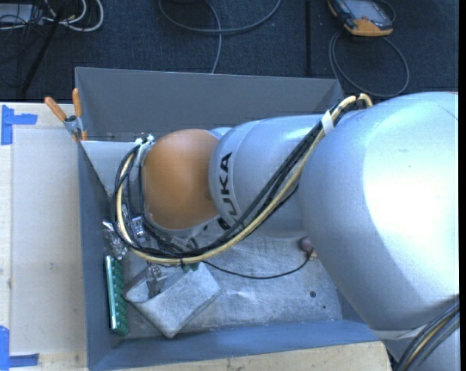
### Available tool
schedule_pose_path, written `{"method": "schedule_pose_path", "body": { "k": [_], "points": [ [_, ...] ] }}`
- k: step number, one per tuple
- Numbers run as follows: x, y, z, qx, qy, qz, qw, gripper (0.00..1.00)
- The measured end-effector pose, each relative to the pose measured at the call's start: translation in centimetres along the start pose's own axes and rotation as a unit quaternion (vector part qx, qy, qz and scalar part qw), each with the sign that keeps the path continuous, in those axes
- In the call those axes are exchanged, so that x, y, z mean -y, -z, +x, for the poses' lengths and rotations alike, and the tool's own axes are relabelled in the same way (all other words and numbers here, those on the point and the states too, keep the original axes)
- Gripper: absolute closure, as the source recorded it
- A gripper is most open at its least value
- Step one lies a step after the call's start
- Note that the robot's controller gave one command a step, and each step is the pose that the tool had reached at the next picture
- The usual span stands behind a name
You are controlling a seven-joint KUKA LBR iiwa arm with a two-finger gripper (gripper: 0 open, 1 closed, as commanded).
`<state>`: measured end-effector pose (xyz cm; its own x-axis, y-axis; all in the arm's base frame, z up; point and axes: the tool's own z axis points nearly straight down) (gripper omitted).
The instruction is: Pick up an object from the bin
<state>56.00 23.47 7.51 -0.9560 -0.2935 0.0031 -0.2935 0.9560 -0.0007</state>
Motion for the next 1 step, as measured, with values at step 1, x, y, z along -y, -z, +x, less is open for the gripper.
{"method": "schedule_pose_path", "body": {
  "k": [1],
  "points": [
    [0.28,0.20,-0.02,-0.0013,-0.002,0.002,1.0000,1.00]
  ]
}}
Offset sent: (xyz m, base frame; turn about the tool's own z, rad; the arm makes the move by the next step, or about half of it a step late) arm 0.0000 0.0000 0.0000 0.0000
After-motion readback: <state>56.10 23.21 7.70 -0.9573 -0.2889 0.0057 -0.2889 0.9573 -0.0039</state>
